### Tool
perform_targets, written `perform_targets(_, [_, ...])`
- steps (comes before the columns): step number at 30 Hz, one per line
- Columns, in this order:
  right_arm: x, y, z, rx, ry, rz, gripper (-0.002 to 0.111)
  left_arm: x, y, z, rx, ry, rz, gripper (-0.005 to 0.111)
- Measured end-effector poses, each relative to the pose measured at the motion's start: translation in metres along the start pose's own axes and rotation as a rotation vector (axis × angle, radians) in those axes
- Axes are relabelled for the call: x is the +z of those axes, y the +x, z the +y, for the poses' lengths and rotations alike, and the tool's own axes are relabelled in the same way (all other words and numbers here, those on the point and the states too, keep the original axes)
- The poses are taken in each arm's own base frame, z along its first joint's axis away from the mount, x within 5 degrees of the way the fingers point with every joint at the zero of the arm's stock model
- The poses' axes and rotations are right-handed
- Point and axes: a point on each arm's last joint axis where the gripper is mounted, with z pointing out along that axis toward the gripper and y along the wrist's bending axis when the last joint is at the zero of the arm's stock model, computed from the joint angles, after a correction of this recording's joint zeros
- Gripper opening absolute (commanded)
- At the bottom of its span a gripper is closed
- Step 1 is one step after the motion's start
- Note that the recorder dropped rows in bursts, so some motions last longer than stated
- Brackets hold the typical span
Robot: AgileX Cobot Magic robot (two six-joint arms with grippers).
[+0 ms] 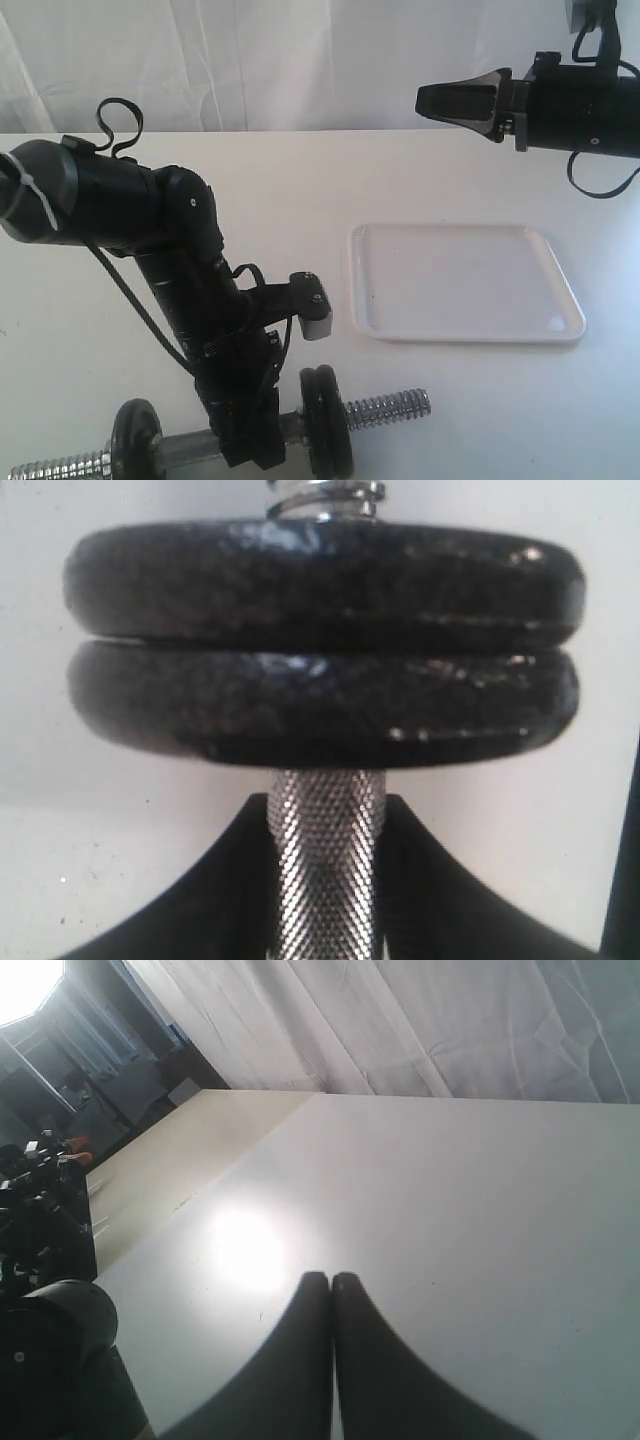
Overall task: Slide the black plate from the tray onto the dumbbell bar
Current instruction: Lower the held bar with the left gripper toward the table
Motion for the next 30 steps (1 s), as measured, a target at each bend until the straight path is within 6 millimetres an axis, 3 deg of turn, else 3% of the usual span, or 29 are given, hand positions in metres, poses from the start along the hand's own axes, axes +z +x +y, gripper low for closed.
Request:
perform_targets(21, [0.0,0.0002,0.0,-0.003,0.0,0.002,0.0,-0.0031,0.0044,0.003,0.045,-0.04,0.066,0.0])
perform_targets(30, [0.0,0.0002,0.0,-0.003,0.0,0.002,0.0,-0.0031,0.0047,0.0034,0.046,-0.044,0.069,0.036])
